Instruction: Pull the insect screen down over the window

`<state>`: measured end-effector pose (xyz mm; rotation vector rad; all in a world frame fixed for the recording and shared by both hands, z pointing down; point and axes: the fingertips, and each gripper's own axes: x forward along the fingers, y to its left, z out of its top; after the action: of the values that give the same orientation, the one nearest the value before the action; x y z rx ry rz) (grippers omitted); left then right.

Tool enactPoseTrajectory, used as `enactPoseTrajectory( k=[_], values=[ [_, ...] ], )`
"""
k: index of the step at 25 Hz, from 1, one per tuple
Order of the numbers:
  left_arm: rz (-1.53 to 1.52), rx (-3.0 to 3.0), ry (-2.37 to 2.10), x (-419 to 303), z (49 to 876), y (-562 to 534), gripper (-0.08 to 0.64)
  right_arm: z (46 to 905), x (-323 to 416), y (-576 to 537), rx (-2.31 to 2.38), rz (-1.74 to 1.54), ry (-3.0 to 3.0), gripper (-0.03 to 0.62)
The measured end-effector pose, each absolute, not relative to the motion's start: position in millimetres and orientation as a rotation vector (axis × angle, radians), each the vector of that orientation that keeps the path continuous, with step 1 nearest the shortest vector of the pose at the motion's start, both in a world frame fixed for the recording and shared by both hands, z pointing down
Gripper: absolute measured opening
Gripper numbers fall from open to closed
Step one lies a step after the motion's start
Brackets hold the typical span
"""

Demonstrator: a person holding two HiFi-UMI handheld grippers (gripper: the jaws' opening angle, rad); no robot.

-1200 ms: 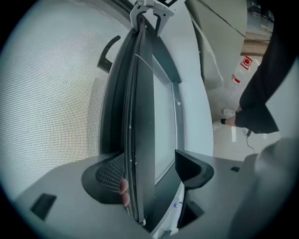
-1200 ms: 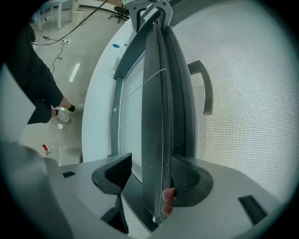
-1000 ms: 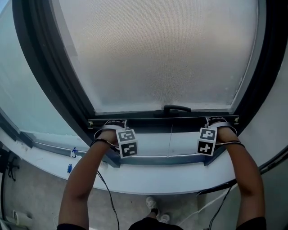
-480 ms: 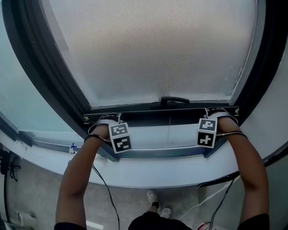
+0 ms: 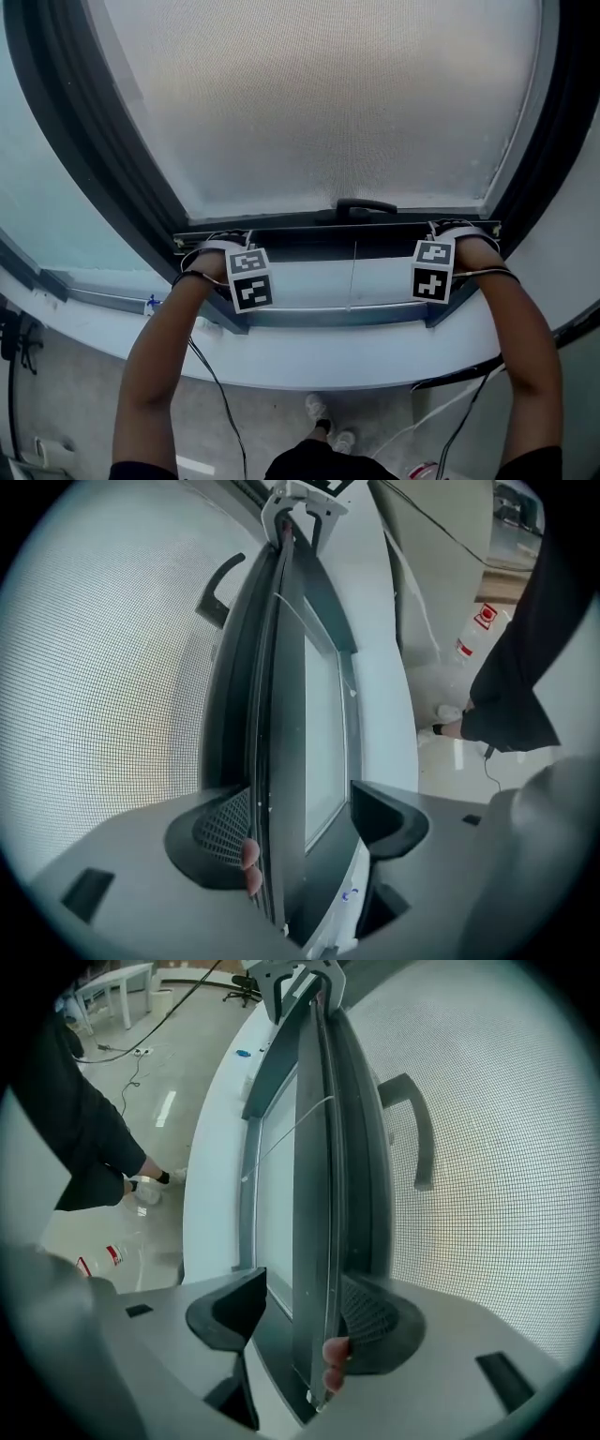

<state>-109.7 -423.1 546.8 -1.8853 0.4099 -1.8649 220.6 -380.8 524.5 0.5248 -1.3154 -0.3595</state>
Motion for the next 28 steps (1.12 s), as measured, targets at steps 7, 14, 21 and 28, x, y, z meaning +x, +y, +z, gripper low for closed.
enactPoseTrajectory(
  k=[7,14,21,28],
  values=[
    [-1.83,-1.873,0.487,-107.9,552.5,-425.8,0.336,528.2,220.4,-382.8,0.545,-0.365,-1.312,0.256],
    [-1.817,-1.924,0.477,-107.0,548.9,-424.3,0.336,525.2,219.1,-381.4,0.536,-0.363,-1.363,0.247],
    [-1.825,-1.834,0.455,-107.9,546.0,-430.7,0.295,524.7,222.0,-383.9,0.521,-0.369,-1.307,0.232],
    [-1.818,-1.847,0.463,-108.9,544.9,-430.0,0.296,522.6,221.3,-382.7,0.507,-0.373,-1.308,0.232]
  ],
)
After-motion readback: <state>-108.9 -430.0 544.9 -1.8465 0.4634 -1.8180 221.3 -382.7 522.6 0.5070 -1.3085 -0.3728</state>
